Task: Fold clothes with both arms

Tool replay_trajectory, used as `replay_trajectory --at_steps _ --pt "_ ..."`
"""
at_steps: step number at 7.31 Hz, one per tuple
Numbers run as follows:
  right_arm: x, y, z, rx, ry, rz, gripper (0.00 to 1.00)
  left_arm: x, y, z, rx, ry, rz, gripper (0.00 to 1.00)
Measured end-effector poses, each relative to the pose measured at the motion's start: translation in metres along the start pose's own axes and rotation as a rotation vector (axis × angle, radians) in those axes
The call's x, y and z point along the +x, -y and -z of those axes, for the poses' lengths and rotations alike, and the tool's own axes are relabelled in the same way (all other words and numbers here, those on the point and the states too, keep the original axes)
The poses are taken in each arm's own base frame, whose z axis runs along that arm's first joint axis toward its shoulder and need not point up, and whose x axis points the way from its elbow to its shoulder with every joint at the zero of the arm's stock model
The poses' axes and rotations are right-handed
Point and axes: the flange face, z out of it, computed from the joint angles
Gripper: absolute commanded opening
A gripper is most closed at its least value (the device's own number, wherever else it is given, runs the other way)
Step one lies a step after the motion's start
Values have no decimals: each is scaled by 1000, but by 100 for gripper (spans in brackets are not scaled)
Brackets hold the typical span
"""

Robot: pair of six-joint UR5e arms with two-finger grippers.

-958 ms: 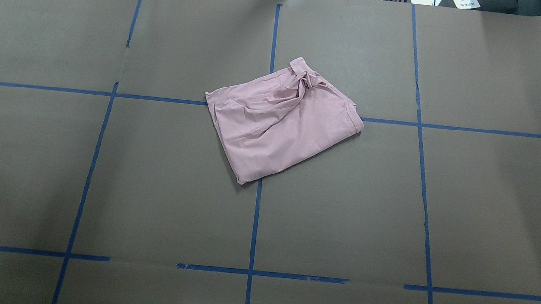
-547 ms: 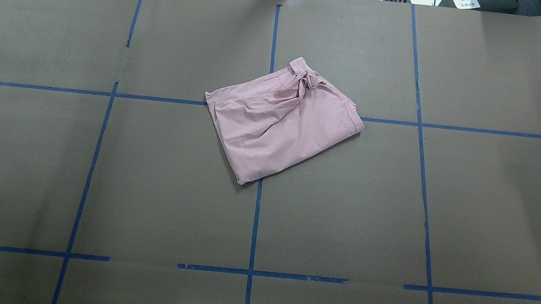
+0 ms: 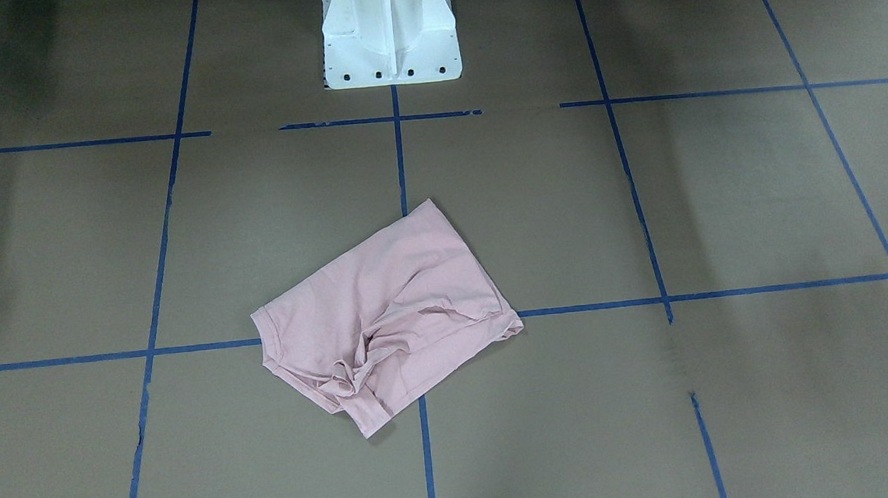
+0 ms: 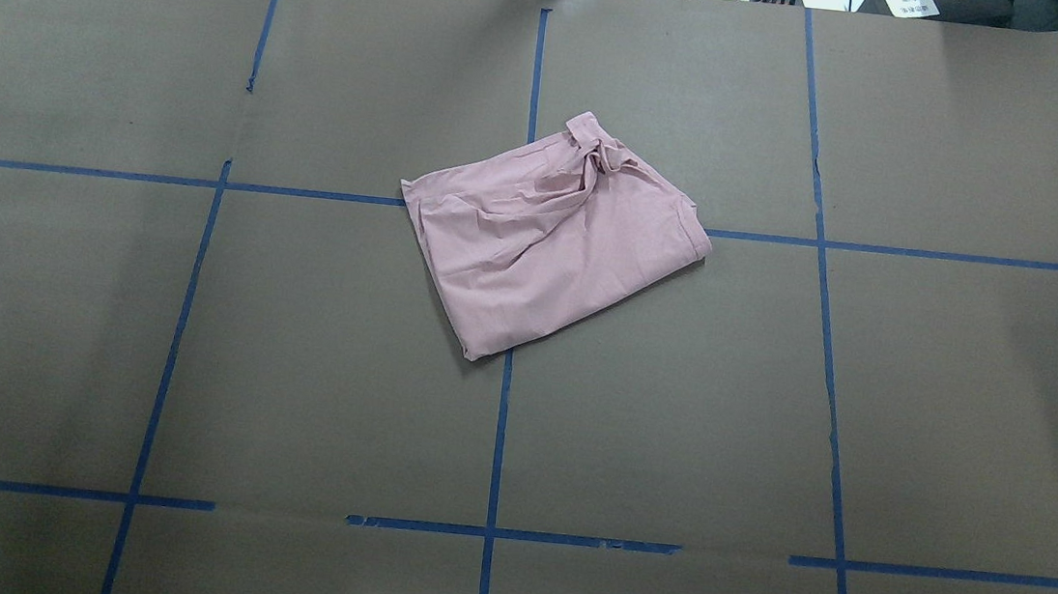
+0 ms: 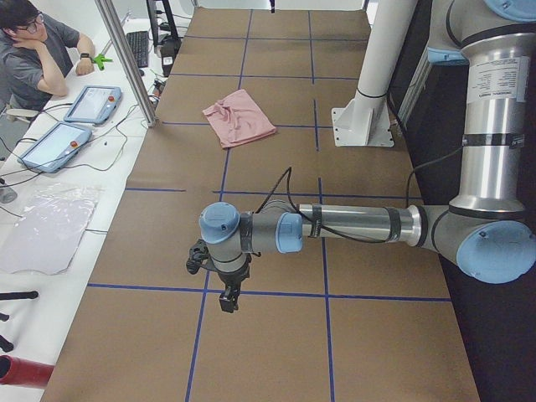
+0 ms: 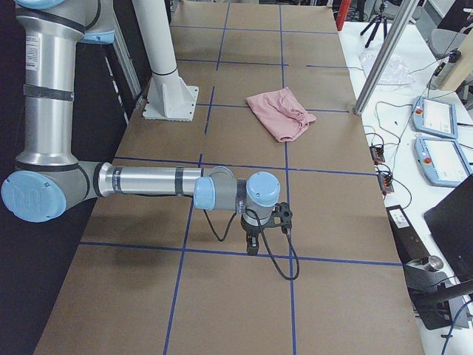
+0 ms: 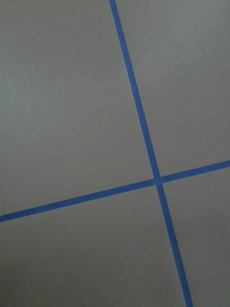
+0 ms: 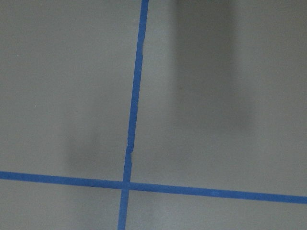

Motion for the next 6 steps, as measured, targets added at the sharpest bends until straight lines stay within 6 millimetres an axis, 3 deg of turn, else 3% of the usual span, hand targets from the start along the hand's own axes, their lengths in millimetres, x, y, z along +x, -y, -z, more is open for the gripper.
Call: replay_trajectory --at_steps 3,6 --pt "18 -4 15 48 14 -33 100 0 0 0 0 0 1 100" --pt "22 -7 18 57 22 -45 100 -1 -1 -2 -2 -12 21 100"
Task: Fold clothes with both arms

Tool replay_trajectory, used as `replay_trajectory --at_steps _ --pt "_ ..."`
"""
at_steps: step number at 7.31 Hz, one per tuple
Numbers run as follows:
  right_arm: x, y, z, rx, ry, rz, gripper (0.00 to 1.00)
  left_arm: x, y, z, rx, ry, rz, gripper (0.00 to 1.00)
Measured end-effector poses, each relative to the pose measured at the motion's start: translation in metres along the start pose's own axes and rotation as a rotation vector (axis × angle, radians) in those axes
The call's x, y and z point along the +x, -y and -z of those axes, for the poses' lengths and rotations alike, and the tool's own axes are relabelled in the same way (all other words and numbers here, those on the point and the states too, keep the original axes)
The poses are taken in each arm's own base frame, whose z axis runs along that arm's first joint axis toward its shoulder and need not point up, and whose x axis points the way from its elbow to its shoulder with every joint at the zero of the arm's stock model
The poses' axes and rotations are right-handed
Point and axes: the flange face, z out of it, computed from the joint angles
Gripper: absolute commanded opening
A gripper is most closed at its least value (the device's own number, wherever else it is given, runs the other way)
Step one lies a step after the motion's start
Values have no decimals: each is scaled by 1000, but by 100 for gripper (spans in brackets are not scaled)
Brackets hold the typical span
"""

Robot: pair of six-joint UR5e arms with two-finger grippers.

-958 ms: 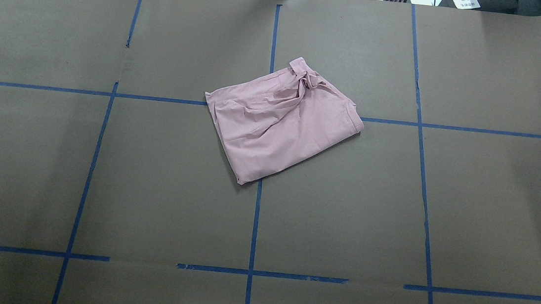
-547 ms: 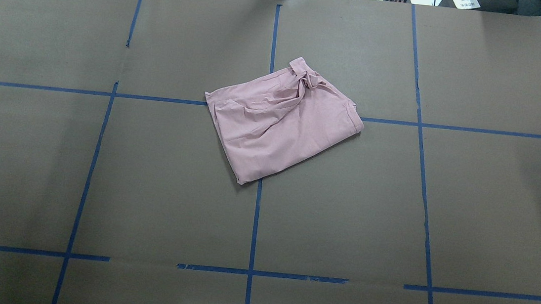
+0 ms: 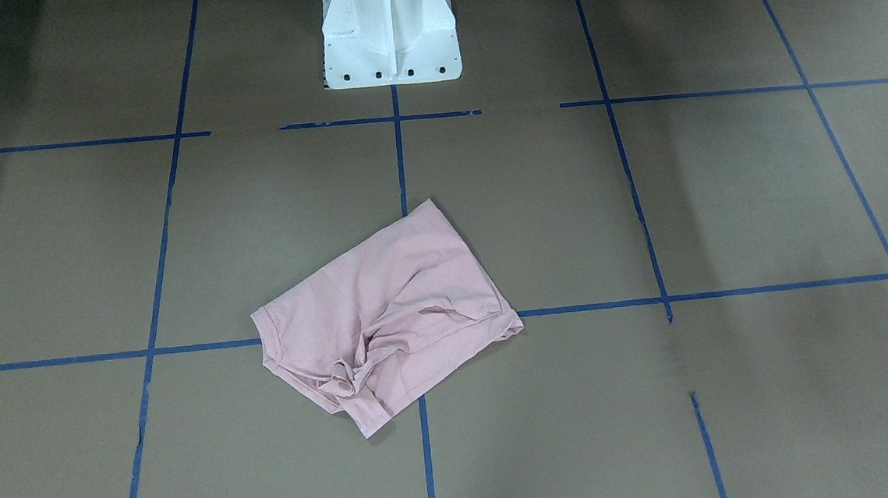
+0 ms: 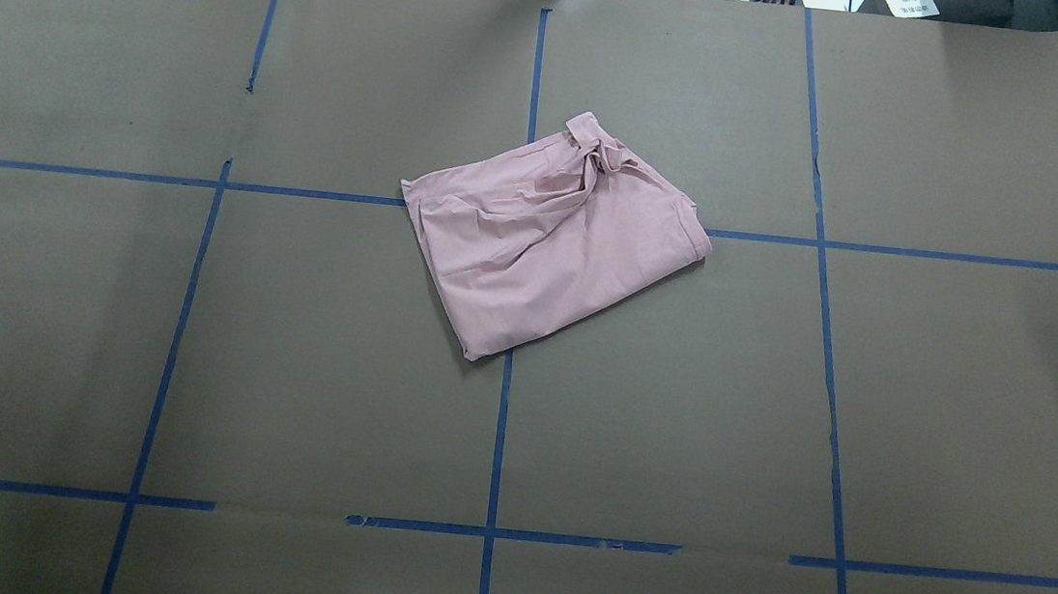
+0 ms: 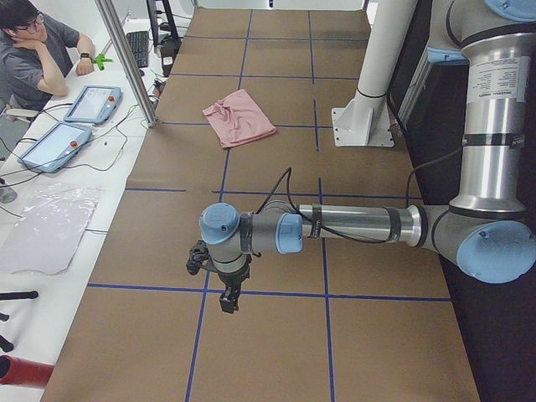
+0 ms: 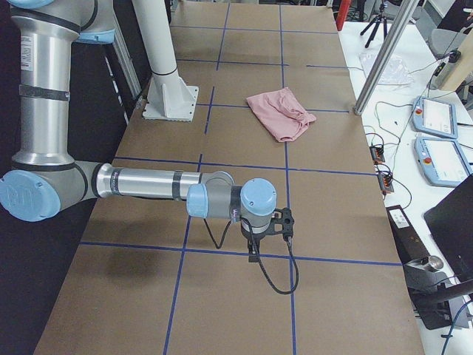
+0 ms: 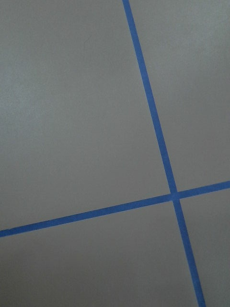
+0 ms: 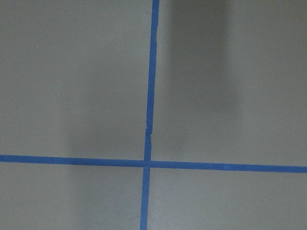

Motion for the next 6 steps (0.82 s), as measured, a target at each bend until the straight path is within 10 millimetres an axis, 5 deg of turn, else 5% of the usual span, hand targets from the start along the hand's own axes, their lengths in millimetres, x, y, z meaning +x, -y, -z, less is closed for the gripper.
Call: replay_trajectory --at_steps 6 --pt "1 -1 0 1 -1 -5 100 4 1 -3 3 -67 219 100"
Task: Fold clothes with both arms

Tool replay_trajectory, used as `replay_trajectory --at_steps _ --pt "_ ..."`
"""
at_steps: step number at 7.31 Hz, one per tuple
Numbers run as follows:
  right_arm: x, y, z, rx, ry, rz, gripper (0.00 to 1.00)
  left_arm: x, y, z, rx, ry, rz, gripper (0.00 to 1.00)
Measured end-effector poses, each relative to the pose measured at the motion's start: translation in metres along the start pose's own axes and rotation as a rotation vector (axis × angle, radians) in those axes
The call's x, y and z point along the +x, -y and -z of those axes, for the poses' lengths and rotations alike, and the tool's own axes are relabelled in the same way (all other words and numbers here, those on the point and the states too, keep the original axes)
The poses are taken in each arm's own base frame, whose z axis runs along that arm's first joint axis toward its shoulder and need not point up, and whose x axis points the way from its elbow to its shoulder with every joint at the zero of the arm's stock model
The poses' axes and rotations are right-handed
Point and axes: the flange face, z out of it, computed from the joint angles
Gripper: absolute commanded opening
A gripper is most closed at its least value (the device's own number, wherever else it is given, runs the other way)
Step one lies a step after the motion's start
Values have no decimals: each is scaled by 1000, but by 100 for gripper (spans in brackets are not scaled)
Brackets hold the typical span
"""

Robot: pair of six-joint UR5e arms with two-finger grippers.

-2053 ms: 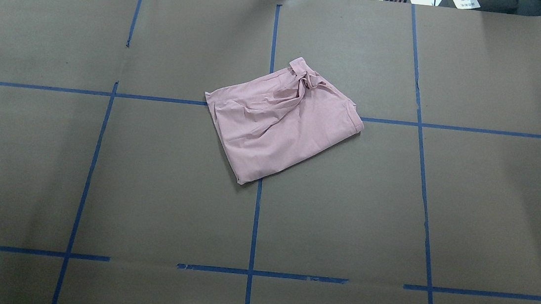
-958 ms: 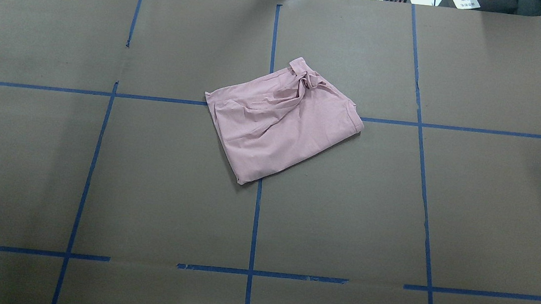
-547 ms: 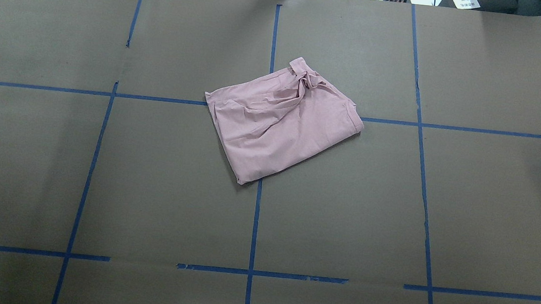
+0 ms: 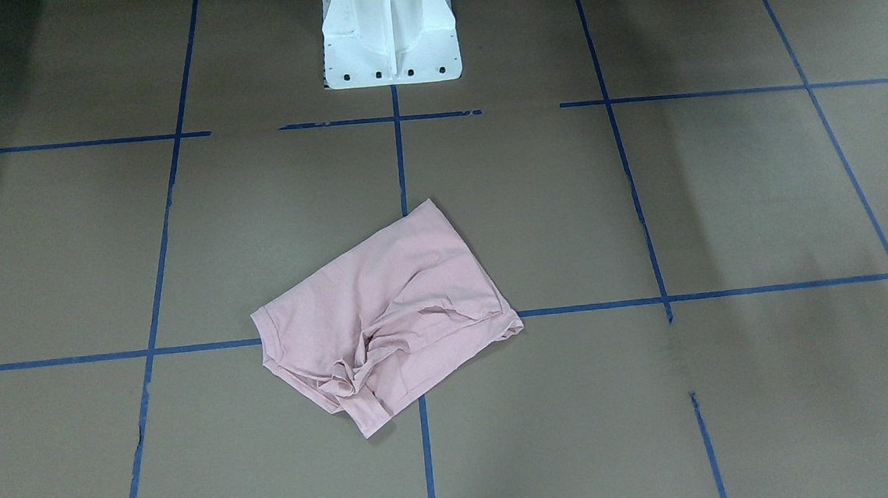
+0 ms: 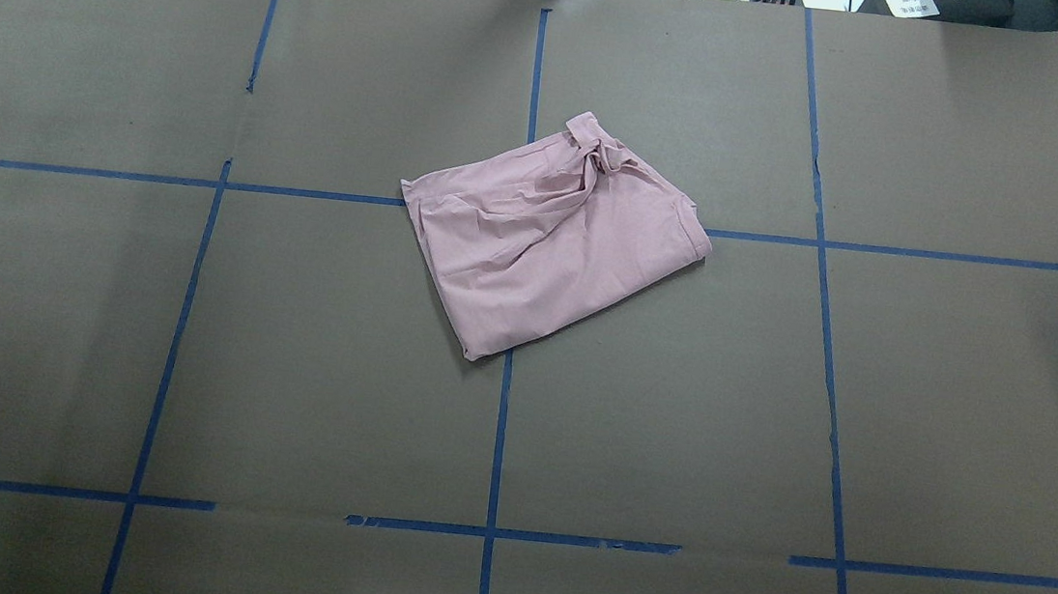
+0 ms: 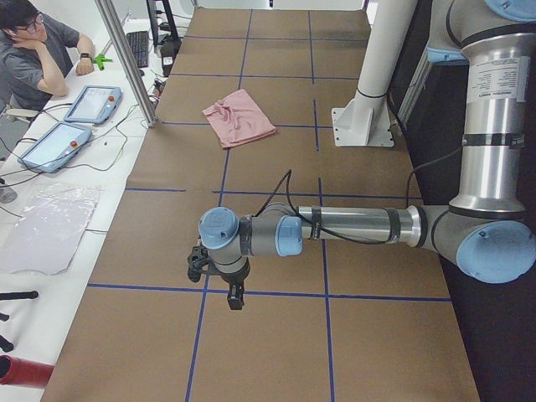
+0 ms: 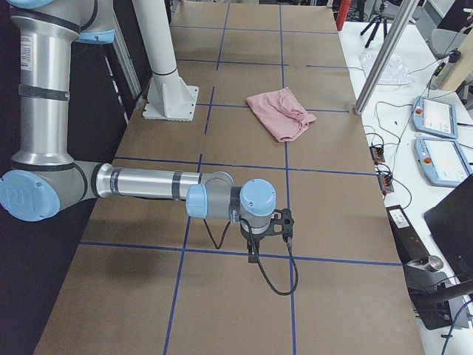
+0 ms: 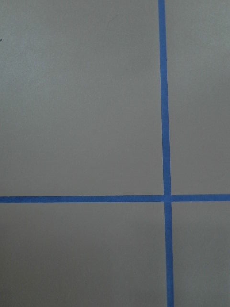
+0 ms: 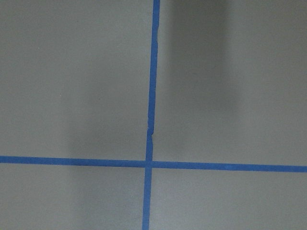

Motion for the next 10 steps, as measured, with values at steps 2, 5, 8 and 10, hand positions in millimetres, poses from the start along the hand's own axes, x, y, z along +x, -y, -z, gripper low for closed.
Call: replay_trajectory --at_steps 2,5,8,10 --pt "0 0 0 0 -1 -1 100 3 2 3 15 0 -12 100" --pt "-1 1 0 1 -1 1 100 5 5 5 43 0 -38 100" --pt "-1 1 1 1 0 1 100 5 5 6 45 0 -39 100" --pt "-1 1 1 1 0 1 100 5 5 6 46 0 -40 100"
